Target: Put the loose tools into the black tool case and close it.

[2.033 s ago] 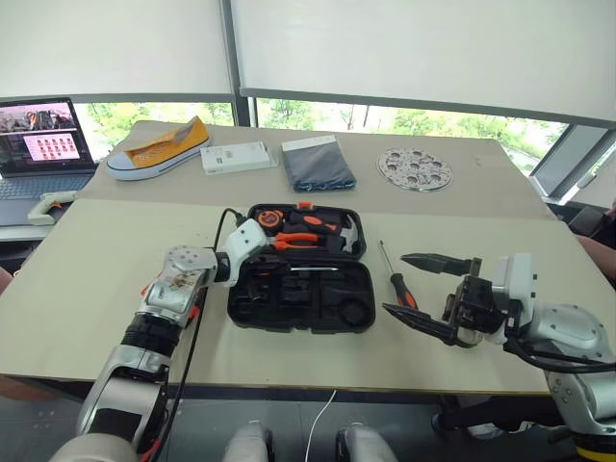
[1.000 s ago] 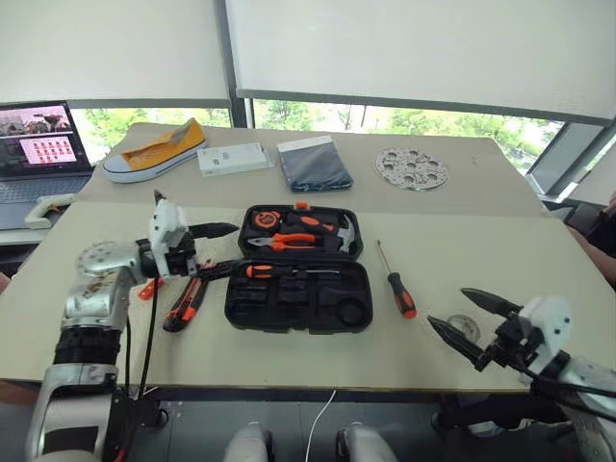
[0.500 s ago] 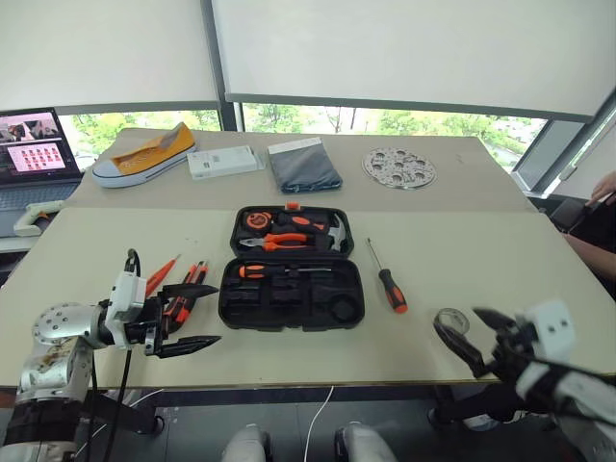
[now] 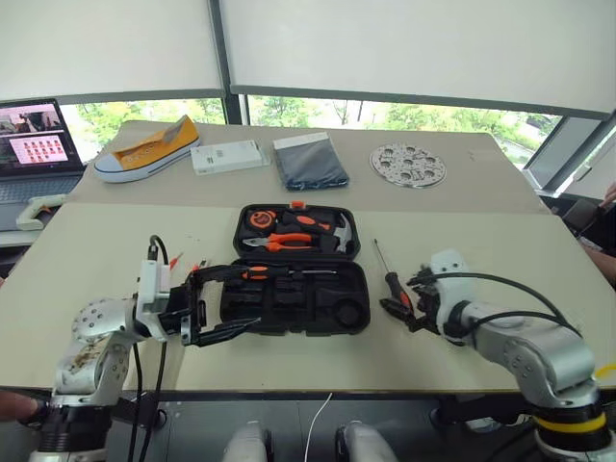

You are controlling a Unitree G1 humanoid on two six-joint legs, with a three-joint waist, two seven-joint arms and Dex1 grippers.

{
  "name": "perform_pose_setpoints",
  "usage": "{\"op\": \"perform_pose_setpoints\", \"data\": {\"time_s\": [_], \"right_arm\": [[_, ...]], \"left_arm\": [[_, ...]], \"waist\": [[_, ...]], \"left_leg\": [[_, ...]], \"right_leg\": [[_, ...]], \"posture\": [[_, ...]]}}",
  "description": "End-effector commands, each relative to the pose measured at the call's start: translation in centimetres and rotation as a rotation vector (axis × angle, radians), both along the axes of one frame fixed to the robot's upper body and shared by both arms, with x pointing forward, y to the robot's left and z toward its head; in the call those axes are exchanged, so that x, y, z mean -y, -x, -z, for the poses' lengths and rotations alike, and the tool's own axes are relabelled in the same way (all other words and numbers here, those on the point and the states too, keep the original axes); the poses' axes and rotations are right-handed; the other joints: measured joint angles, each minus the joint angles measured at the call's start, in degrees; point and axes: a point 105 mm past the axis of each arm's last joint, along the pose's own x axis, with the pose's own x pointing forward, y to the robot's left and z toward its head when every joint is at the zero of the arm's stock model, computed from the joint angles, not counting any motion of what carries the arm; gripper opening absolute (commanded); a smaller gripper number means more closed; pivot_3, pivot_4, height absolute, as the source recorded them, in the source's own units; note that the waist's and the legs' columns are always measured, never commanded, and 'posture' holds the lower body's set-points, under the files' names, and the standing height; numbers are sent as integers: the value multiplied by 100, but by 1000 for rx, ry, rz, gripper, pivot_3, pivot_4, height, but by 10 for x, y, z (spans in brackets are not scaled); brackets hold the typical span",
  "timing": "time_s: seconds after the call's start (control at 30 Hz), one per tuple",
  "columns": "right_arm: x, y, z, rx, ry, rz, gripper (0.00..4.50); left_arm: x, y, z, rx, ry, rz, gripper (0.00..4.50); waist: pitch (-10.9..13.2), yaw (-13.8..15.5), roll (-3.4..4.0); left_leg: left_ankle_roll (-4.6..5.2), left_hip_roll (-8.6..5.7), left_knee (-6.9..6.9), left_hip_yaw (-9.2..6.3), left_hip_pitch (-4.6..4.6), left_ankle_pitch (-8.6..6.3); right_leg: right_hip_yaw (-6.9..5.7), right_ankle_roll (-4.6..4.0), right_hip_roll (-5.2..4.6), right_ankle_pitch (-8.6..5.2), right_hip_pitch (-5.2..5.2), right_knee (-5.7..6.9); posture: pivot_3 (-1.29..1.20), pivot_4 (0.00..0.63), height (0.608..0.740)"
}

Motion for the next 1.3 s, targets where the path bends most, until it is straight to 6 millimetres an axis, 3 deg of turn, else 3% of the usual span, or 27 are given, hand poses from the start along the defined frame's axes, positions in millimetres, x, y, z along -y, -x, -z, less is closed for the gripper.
{"op": "perform_pose_setpoints", "data": {"time_s": [0.03,0.23,0.27,0.33,0.5,0.57,0.6,0.63,0.73,0.83,1.0,1.3], "right_arm": [[9,-7,1,18,32,93,3206],[16,-10,-2,91,8,216,1109],[17,-12,-7,137,-11,231,1016],[20,-12,-14,190,-18,227,1023],[14,-16,-61,477,-27,-6,1023],[6,-19,-77,584,29,-161,1023],[-11,-17,-86,663,95,-358,1023],[-27,-12,-87,685,137,-551,1023],[-60,-19,-81,632,192,-841,1023],[-83,-32,-77,564,208,-953,1023],[-110,-48,-60,383,215,-968,1023],[-96,-46,-39,281,411,-1066,1023]], "left_arm": [[2,5,-1,19,-23,8,4500],[1,5,-4,58,-18,-5,4500],[2,5,-5,64,-12,-7,4500],[5,4,-8,66,-5,-9,4500],[-3,2,-6,45,-2,-75,4500],[-10,-1,-5,40,7,-140,4500],[-17,-3,-3,41,-3,-181,4500],[-23,-3,1,41,-18,-221,4500],[-41,0,12,22,-43,-323,4500],[-53,2,17,6,-36,-395,4500],[-64,4,21,-15,-44,-448,4500],[-61,4,24,-24,-41,-444,4500]], "waist": [[0,-5,0],[0,-9,0],[0,-12,1],[0,-9,0],[3,-44,5],[4,-66,5],[5,-83,6],[5,-114,7],[10,-209,10],[14,-223,9],[17,-108,13],[17,-18,14]], "left_leg": [[0,0,0,0,-1,0],[-3,-1,6,-2,-1,2],[-3,0,8,-3,0,2],[-5,0,8,-2,0,3],[-5,-4,8,0,-1,3],[-5,-3,6,-1,1,3],[-5,0,6,0,6,3],[-5,0,5,0,7,3],[-4,12,-3,4,38,3],[-5,38,-7,2,50,3],[-18,47,-10,3,37,10],[-21,17,-8,27,-28,11]], "right_leg": [[-1,0,0,0,0,0],[-3,1,-2,0,1,4],[-3,1,0,0,2,4],[-2,-1,-1,1,2,4],[2,7,-3,4,1,2],[2,10,-2,4,1,2],[2,13,2,2,2,1],[5,17,2,0,1,2],[12,36,17,-18,13,3],[13,9,49,-14,17,8],[3,-52,51,4,-9,30],[-2,-32,7,16,-65,23]], "posture": [[0,150,740],[0,150,740],[0,150,740],[0,150,740],[0,150,740],[0,150,740],[0,150,740],[0,150,740],[0,150,740],[0,150,740],[0,150,740],[0,150,740]]}}
